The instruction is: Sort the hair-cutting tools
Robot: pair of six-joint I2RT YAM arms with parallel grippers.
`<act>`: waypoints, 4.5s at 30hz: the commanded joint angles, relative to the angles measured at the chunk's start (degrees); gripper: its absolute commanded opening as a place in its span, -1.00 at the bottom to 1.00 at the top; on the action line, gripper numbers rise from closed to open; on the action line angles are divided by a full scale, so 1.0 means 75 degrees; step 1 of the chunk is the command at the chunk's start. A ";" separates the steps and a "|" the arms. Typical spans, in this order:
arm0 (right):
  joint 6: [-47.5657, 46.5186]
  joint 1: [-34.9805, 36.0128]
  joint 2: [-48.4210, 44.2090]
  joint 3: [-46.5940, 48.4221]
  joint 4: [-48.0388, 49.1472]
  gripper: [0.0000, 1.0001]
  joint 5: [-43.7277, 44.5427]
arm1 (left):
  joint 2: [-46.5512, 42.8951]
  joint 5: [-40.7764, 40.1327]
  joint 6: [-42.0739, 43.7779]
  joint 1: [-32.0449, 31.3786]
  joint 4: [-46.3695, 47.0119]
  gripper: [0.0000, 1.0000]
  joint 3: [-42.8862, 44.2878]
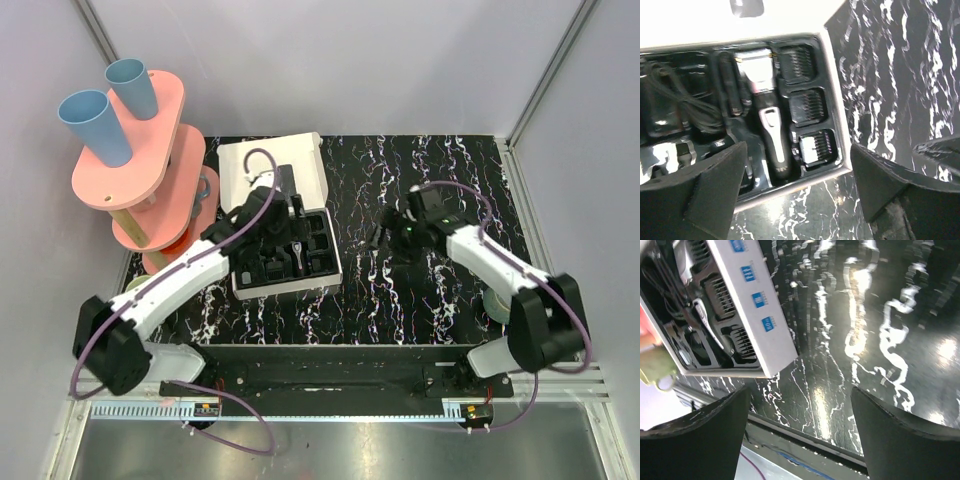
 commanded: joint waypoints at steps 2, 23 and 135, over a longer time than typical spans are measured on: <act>-0.1368 0.0815 0.1361 0.1384 -0.0086 0.75 0.0059 | -0.0855 -0.2916 -0.0986 0.0029 -0.1099 0.84 -0.0830; -0.2412 0.1695 0.3169 0.2606 -0.0356 0.33 -0.0643 | -0.2930 -0.3574 -0.2558 0.0064 -0.1791 0.95 -0.3398; -0.0537 -0.1739 0.6076 0.5994 0.2175 0.10 -0.4944 | 0.2813 0.1923 0.0794 0.3169 0.3915 0.29 0.0505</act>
